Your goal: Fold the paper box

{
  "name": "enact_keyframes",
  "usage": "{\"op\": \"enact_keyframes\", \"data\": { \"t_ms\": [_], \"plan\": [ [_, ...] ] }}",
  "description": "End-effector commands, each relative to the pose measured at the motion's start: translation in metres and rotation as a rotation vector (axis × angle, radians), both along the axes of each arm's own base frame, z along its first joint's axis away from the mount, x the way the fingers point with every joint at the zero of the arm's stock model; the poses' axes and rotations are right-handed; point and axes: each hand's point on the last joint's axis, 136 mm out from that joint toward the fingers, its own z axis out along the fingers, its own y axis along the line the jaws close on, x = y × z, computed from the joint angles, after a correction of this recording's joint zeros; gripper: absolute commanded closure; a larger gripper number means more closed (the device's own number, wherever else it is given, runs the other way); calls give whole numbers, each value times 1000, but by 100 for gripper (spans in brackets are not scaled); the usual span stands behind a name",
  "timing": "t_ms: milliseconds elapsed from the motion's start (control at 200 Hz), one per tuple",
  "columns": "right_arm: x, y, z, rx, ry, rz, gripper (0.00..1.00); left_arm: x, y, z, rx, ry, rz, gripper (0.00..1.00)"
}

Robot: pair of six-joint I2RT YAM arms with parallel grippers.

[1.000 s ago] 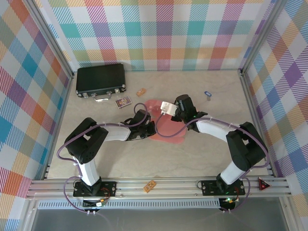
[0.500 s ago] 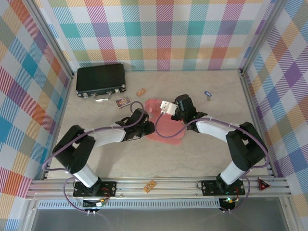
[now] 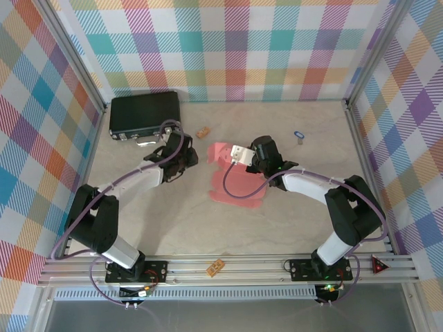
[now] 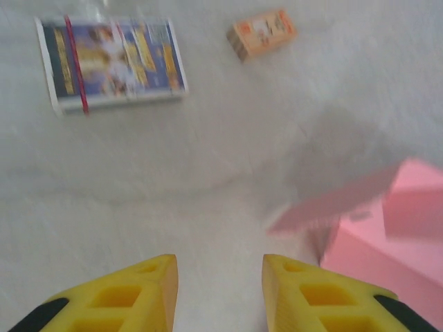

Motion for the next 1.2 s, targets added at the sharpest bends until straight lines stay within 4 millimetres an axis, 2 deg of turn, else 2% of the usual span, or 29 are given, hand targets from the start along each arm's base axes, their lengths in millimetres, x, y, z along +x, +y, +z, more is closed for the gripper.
{"op": "enact_keyframes", "data": {
  "t_ms": [0, 180, 395, 455, 550, 750, 920, 1020, 1050, 1195],
  "plan": [
    [-2, 9, 6, 20, 3, 36, 100, 25, 4, -2, 47, 7, -39, 64],
    [-4, 11, 8, 22, 0, 51, 100, 61, -20, -13, 25, 36, -129, 64],
    [-5, 13, 6, 20, 14, 52, 100, 87, -38, -27, 13, 56, -177, 61],
    [-4, 13, 7, 20, 13, 49, 100, 85, -44, -37, 10, 109, -216, 61],
    [-3, 12, 7, 20, 15, 44, 100, 80, -59, -41, -35, 140, -292, 63],
    [-4, 11, 4, 10, 18, 36, 100, 59, -65, -47, -62, 172, -377, 65],
    [-3, 10, 2, 12, 25, 30, 100, 43, -82, -41, -154, 159, -479, 67],
    [-3, 10, 3, 12, 28, 24, 100, 34, -84, -44, -173, 177, -504, 68],
    [-3, 10, 2, 11, 30, 21, 100, 38, -87, -40, -181, 141, -513, 68],
    [-2, 8, 0, 7, 32, 13, 100, 32, -93, -39, -216, 136, -550, 69]
  ]
}}
